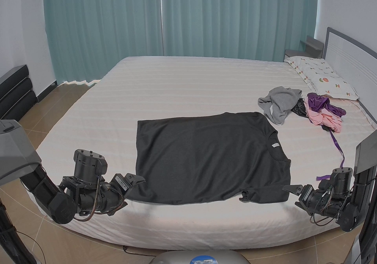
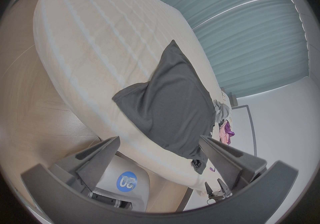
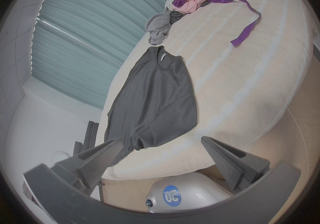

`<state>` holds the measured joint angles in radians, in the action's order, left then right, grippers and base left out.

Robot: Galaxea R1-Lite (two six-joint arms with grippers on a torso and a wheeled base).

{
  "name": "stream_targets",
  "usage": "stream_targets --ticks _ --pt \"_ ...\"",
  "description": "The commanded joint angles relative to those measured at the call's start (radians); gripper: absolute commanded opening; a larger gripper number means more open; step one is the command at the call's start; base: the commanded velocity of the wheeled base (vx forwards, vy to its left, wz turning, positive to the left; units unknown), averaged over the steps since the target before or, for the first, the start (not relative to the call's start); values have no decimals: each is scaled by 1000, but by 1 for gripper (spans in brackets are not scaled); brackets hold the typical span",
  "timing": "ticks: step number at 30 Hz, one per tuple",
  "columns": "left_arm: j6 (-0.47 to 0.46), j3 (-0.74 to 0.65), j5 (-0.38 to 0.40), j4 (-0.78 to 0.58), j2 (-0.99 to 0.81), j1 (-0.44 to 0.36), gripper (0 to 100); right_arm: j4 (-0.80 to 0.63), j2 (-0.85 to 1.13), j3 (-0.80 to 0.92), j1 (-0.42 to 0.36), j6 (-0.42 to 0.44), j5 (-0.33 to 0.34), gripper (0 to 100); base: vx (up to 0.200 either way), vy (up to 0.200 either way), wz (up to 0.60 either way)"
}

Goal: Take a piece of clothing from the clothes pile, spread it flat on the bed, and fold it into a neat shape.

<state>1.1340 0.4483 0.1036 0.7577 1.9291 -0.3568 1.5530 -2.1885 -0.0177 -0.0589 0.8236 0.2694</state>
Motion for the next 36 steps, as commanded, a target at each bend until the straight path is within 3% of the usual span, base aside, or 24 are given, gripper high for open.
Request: stream_targets --ticks 1,4,11,19,26,27,31,36 --pt "-7 6 -13 2 39 4 100 15 -7 8 -1 0 1 100 0 0 0" --pt "-8 12 -25 2 62 9 100 15 -5 8 -1 -1 -1 100 0 0 0" --pt "-13 52 -162 5 183 25 100 15 -7 7 -1 -1 -1 100 0 0 0" --pt "-30 92 -240 6 258 48 100 15 -8 7 -5 -3 -1 100 0 0 0" --pt "-30 112 -254 23 277 96 100 15 -10 7 -13 -3 -2 100 0 0 0" --pt "-30 112 -254 23 277 96 0 15 -10 7 -13 -3 -2 100 0 0 0" --pt "-39 104 -266 84 315 107 0 15 -11 7 -13 -4 -2 100 0 0 0" --pt "-71 78 -337 83 306 98 0 15 -7 2 -13 -6 -6 100 0 0 0"
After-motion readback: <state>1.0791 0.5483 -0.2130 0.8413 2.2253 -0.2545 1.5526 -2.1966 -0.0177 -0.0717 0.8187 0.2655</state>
